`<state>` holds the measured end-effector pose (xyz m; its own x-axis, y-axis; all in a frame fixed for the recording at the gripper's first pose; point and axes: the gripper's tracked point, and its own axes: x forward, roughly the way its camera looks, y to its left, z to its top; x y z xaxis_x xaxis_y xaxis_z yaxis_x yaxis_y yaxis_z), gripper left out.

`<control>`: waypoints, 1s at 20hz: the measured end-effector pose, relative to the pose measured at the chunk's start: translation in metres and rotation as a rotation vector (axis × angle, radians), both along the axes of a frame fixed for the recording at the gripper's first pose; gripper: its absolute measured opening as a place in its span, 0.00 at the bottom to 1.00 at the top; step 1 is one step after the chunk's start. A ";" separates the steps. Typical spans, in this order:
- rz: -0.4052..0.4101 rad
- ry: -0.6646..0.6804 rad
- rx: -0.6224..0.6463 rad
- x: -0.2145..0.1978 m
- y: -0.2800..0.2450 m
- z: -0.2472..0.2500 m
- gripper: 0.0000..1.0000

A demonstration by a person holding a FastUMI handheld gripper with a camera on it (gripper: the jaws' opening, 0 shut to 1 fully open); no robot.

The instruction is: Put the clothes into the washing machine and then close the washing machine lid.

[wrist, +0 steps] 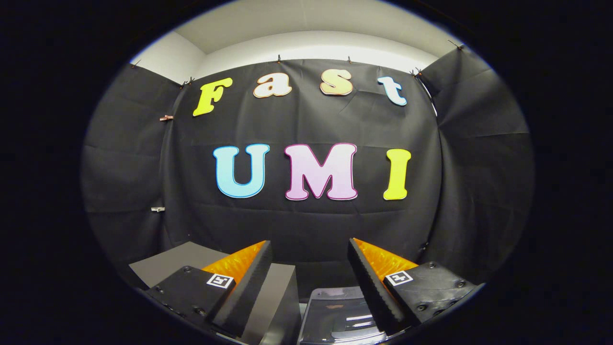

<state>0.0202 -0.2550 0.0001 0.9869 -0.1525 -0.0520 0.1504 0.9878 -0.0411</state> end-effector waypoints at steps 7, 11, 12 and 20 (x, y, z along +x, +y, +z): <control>0.013 0.014 -0.003 -0.002 0.004 -0.005 0.99; 0.014 0.020 -0.009 -0.004 0.004 -0.006 0.99; 0.013 0.021 -0.008 -0.004 0.004 -0.006 0.99; 0.020 0.025 -0.026 -0.007 0.007 -0.002 0.99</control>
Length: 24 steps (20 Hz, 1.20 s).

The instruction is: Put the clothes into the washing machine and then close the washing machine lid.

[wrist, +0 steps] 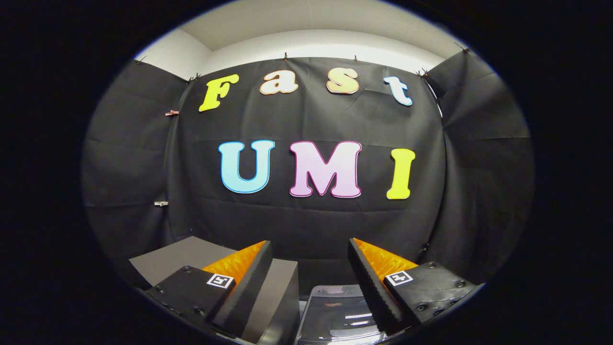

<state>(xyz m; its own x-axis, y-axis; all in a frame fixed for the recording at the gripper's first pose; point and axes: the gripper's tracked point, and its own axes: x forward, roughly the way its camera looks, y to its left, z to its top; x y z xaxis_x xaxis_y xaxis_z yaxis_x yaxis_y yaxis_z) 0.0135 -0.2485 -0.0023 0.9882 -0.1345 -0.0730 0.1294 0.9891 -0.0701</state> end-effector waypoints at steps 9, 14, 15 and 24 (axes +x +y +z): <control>-0.002 -0.003 -0.011 -0.002 -0.004 0.006 0.99; 0.000 -0.010 -0.011 -0.003 -0.006 0.008 0.99; -0.001 -0.011 -0.007 -0.005 -0.007 0.008 0.99; 0.004 0.001 -0.010 -0.006 -0.002 0.003 0.99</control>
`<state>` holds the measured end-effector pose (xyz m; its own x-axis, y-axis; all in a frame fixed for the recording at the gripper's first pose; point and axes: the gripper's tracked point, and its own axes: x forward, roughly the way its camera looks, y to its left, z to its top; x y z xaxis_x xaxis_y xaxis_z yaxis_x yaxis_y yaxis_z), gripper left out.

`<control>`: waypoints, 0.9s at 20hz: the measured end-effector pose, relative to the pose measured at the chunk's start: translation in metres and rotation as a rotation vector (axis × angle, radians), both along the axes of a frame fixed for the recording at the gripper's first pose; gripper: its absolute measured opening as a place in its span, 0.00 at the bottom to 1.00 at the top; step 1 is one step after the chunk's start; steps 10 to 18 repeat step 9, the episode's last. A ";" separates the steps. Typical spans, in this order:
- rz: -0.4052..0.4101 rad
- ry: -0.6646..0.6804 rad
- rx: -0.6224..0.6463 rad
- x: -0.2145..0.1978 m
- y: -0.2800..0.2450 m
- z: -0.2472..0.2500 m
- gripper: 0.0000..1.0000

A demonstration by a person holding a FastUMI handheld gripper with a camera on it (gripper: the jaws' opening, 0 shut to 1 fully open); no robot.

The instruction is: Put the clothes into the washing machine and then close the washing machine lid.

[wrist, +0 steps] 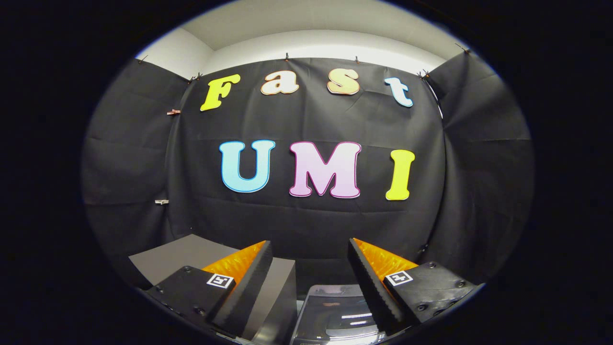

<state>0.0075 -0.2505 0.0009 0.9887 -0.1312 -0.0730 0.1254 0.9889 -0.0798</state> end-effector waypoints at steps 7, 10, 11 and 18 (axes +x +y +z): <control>0.001 0.008 -0.005 -0.002 -0.001 -0.001 0.99; 0.000 0.011 -0.006 -0.001 -0.002 -0.003 0.99; 0.000 0.011 -0.006 -0.001 -0.002 -0.003 0.99; 0.000 0.011 -0.006 -0.001 -0.002 -0.003 0.99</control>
